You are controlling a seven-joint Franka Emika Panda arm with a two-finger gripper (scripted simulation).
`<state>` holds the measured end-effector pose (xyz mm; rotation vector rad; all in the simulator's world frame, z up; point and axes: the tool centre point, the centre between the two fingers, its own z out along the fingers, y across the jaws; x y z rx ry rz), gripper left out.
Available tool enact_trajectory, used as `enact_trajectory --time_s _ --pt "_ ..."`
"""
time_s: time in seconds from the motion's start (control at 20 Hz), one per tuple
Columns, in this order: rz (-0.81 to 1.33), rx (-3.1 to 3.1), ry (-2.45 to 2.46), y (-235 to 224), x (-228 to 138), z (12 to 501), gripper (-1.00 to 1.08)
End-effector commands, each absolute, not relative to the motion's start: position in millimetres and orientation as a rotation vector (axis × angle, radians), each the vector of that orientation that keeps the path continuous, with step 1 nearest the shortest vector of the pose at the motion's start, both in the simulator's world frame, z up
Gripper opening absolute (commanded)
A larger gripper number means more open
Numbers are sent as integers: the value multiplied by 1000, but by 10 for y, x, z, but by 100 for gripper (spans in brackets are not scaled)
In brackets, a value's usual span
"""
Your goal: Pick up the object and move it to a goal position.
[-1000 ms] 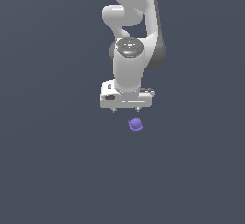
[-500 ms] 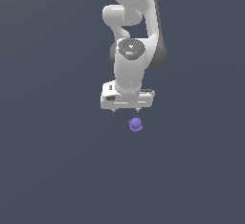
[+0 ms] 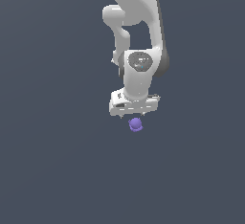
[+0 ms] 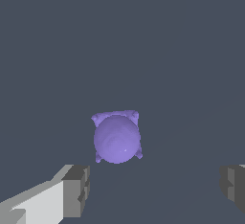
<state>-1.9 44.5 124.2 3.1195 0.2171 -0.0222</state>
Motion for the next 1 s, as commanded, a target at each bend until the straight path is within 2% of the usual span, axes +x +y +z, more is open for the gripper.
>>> enact_trajectory --time_s 0.0,0.65,0.95 --pt "-14 3122 253 555 -32 1106 100" --pt "-3 3126 306 715 -66 872 100" --pt "-2 3126 307 718 -75 603 100"
